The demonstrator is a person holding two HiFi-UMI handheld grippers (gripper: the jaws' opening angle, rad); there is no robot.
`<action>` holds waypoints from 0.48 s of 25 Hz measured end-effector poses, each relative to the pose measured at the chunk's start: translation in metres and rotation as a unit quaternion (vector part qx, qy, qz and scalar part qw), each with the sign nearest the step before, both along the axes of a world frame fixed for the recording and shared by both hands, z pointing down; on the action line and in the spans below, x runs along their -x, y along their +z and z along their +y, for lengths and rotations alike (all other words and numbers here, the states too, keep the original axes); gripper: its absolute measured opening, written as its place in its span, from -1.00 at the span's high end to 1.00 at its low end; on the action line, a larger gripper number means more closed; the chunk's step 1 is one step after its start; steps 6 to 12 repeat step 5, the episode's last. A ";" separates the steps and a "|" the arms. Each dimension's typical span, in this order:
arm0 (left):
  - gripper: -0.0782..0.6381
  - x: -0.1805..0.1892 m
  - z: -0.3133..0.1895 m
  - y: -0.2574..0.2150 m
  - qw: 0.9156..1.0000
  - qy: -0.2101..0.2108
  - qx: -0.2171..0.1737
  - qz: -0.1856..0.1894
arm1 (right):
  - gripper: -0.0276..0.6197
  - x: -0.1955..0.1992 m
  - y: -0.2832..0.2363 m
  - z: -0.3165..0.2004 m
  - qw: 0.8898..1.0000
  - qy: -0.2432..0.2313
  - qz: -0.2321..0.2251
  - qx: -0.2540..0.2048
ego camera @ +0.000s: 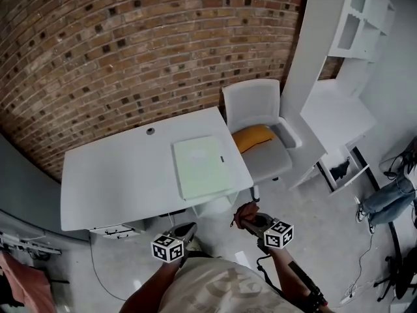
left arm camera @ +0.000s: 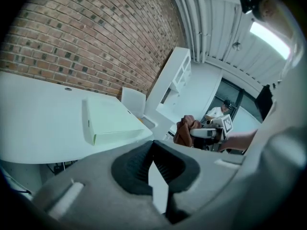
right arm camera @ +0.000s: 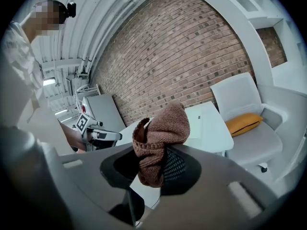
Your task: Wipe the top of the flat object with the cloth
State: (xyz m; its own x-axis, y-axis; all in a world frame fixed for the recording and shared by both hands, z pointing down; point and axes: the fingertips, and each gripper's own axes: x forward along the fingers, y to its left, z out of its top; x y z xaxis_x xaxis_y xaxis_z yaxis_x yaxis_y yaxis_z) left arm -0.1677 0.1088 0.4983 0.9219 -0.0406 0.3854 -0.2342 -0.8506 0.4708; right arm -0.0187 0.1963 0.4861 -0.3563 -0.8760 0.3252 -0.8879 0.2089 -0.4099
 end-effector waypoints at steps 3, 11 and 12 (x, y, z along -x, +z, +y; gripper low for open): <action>0.78 -0.001 0.014 0.001 1.000 0.007 -0.001 -0.003 | 0.60 0.004 0.000 0.010 1.000 0.001 -0.001 0.000; 0.78 -0.002 0.023 0.002 1.000 0.011 -0.002 -0.004 | 0.60 0.007 0.001 0.018 1.000 0.000 -0.002 0.000; 0.78 -0.002 0.023 0.002 1.000 0.011 -0.002 -0.004 | 0.60 0.007 0.001 0.018 1.000 0.000 -0.002 0.000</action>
